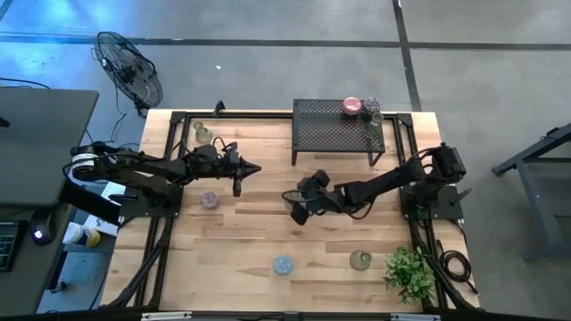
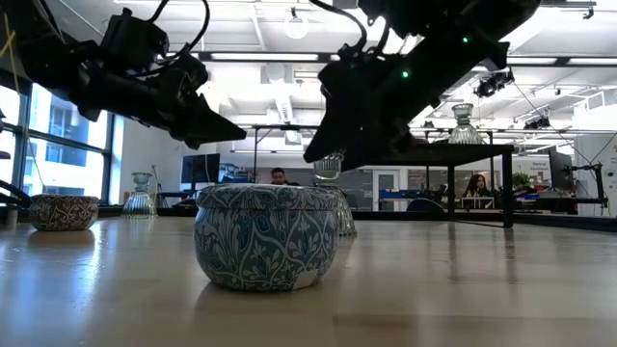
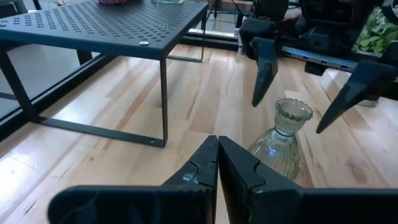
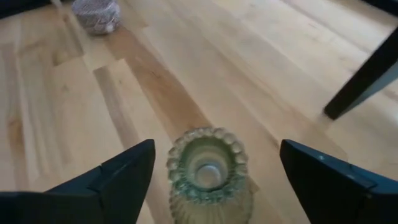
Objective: Pick & Place candle stick holders
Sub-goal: Put the green glass candle holder on the shelf aligned with the other green glass candle holder
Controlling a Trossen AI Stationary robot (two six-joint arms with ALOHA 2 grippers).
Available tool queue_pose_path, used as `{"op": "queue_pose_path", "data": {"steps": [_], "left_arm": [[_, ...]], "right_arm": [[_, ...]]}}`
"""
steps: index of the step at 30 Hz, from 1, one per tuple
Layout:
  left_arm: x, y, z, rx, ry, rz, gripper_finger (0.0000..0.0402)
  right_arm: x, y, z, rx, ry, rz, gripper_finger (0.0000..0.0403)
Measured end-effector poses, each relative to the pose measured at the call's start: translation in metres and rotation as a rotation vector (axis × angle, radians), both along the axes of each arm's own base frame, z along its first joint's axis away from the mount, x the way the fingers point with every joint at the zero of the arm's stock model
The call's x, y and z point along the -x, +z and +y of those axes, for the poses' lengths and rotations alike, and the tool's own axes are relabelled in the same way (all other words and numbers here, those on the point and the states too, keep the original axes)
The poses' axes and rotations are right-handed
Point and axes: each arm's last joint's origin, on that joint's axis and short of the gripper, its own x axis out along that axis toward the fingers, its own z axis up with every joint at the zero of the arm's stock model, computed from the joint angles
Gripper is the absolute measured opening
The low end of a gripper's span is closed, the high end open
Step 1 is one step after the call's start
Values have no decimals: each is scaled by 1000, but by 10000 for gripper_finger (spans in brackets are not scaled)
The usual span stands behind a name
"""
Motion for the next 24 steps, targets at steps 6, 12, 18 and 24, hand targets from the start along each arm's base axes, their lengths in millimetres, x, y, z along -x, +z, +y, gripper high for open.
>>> {"op": "queue_pose_path", "data": {"steps": [6,12,18,24], "left_arm": [[0,0,0,0,-1,-1,10],[0,0,0,0,-1,-1,10],[0,0,0,0,-1,0,10],[0,-1,0,2,-1,6,10]], "right_arm": [[-1,0,-3,-19,12,1,267],[-1,-1,-3,-20,32,8,190],[1,7,-3,-37,56,-8,159],[22,58,-6,-59,37,-118,170]]}}
